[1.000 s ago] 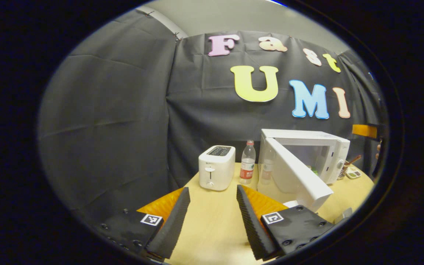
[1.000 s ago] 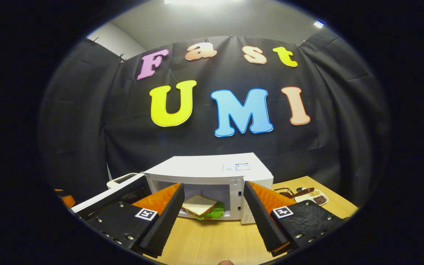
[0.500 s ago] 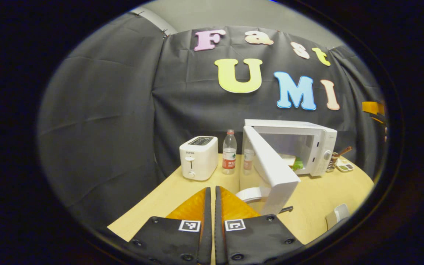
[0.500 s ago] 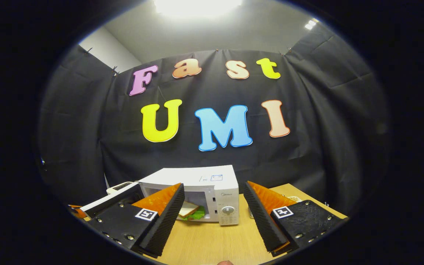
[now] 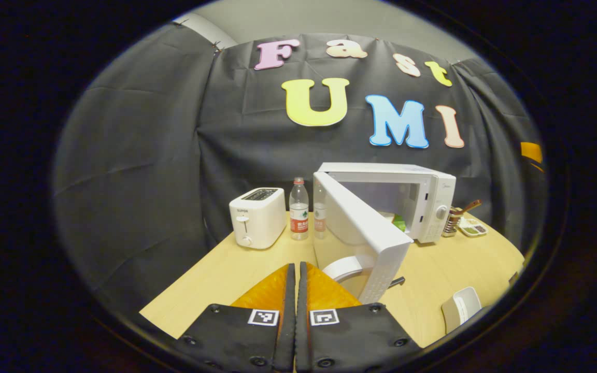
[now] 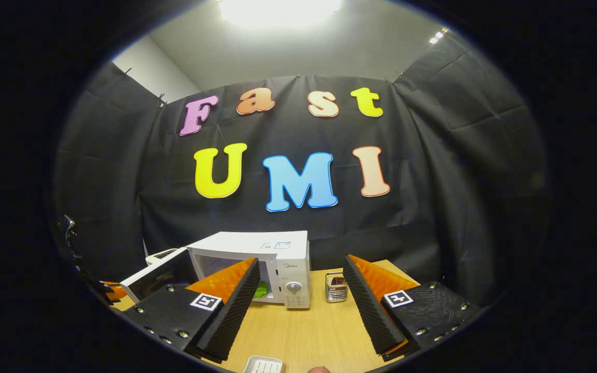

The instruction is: Open the microwave oven with the left hand, put the food in, and close the microwave oven.

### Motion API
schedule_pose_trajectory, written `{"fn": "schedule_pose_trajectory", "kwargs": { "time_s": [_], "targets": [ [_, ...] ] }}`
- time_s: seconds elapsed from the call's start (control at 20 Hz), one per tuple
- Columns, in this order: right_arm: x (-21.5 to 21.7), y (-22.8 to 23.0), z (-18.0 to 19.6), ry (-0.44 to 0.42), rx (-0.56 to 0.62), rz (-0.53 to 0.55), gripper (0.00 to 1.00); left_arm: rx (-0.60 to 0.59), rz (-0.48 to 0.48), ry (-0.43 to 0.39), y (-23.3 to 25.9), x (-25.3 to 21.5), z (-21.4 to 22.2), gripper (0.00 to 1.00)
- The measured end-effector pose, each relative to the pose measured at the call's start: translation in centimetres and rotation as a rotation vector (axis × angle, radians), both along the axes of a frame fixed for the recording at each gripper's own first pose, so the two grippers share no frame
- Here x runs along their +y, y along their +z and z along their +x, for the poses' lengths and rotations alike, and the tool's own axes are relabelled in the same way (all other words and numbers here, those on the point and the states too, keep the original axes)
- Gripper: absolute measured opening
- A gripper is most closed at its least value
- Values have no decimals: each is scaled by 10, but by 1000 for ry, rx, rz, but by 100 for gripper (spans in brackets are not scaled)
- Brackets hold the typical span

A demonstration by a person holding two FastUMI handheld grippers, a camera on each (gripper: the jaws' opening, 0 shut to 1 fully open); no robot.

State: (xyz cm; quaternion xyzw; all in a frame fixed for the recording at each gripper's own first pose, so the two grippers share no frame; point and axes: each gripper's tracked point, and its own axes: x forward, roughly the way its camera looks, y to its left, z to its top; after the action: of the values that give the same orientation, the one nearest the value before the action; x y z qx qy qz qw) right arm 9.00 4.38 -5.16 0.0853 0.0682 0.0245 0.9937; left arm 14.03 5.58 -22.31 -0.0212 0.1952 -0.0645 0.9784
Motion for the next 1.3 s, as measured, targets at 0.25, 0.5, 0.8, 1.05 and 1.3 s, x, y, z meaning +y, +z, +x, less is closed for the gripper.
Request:
{"fn": "schedule_pose_trajectory", "kwargs": {
  "time_s": [0.25,0.5,0.8,1.05,1.3],
  "targets": [
    [-25,5,-24,7,-3,14,98,-22,10,-54,7,-49,3,8],
    [-46,4,-35,-9,3,7,98,-27,10,-126,6,-97,12,7],
    [-54,-5,-29,-51,38,-2,98,-21,-17,-223,5,-145,38,7],
    [-47,-7,-18,-86,51,-7,98,-25,-39,-312,4,-177,66,7],
    [-38,-12,-6,-113,73,-22,98,-16,-66,-370,-2,-198,97,8]
  ]
}}
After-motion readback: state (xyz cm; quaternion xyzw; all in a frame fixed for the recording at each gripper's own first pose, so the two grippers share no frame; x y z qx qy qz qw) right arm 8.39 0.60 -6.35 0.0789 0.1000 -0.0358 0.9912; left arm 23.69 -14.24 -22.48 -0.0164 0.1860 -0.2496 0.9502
